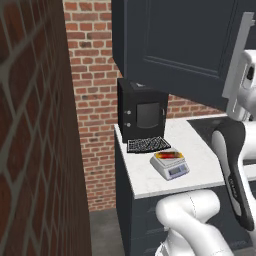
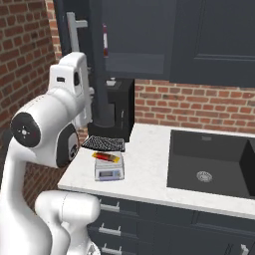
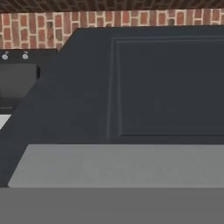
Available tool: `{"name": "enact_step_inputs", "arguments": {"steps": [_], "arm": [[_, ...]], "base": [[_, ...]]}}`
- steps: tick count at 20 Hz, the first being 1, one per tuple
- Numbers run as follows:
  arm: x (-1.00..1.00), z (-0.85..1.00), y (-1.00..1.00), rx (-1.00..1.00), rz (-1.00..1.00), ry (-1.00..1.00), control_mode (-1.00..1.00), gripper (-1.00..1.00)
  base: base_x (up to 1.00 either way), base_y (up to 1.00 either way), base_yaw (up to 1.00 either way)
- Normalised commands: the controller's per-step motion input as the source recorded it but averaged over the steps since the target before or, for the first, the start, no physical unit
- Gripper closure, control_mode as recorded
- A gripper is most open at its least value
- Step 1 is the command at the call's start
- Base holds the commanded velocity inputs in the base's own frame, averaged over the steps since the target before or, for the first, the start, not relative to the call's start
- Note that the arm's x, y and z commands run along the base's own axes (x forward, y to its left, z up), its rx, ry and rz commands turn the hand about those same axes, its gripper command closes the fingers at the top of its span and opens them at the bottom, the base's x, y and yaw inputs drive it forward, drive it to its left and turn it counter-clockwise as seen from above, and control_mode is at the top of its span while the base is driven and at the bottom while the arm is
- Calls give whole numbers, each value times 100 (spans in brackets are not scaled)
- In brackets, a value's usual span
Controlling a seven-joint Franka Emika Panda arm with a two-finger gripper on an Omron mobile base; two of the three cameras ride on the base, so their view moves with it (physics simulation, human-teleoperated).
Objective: Pick the bar and place it on the digital scale for weighing, and close the cabinet.
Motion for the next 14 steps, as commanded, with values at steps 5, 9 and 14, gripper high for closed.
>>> {"name": "enact_step_inputs", "arguments": {"steps": [5, 9, 14], "arm": [[58, 0, -48, 5, 0, 0, -100, -100], [51, 0, -54, 8, 0, 0, -100, -100], [75, 0, -40, 4, 0, 0, -100, -100]], "base": [[0, 0, 0], [0, 0, 0], [0, 0, 0]]}}
